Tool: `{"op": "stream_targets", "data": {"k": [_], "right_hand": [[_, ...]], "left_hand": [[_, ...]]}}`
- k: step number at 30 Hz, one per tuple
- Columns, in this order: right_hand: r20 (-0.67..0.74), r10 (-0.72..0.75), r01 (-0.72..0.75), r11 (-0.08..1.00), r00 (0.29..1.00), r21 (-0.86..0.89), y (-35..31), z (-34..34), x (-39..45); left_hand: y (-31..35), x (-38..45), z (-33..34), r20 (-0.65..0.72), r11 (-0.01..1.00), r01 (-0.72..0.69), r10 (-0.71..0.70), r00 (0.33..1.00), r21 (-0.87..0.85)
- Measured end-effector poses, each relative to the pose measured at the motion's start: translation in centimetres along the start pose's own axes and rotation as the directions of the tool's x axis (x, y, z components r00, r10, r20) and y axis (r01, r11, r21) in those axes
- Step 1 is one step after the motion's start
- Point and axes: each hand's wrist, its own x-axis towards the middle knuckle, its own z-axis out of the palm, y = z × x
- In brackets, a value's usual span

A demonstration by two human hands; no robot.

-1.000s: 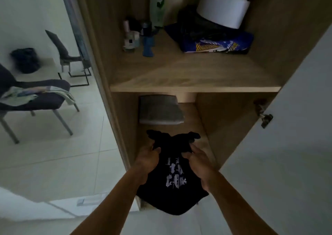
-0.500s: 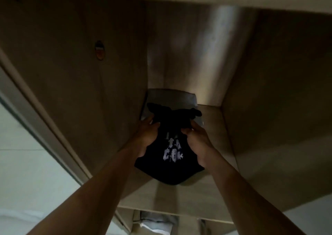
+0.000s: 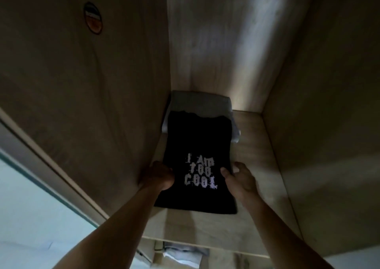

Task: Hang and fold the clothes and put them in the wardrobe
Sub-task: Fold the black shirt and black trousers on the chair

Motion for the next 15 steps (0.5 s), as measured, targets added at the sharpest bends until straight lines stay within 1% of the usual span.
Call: {"op": "stream_targets", "data": {"k": [3, 6, 8, 11, 15], "right_hand": [[-0.055, -0.053, 0.051, 0.998, 0.997, -0.044, 0.3, 1.1, -0.2], [-0.111, -0.113, 0.098, 0.986, 0.987, -0.132, 0.5, 2.0, -0.7], [-0.138, -0.159, 0.133, 0.974, 0.978, -0.185, 1.0, 2.5, -1.4], [-0.145, -0.253, 0.205, 0.937, 0.957, -0.282, 1.9, 3.0, -2.6], [-0.127, -0.296, 0.225, 0.89, 0.947, -0.396, 2.6, 3.1, -4.4]], "left_hand": [[-0.6, 0.5, 0.9, -0.016, 1.0, 0.002, -0.002, 1.0, -0.012], [-1.3, 0.6, 1.6, -0.111, 0.995, 0.037, -0.047, 0.993, -0.088], [-1.6, -0.4, 2.0, -0.155, 0.994, 0.038, -0.053, 0.986, -0.099], [-2.1, -1.4, 2.9, -0.18, 0.999, 0.013, -0.02, 0.983, -0.035], [-2.8, -2.4, 3.6, -0.2, 1.0, 0.031, -0.031, 0.979, -0.004]]}}
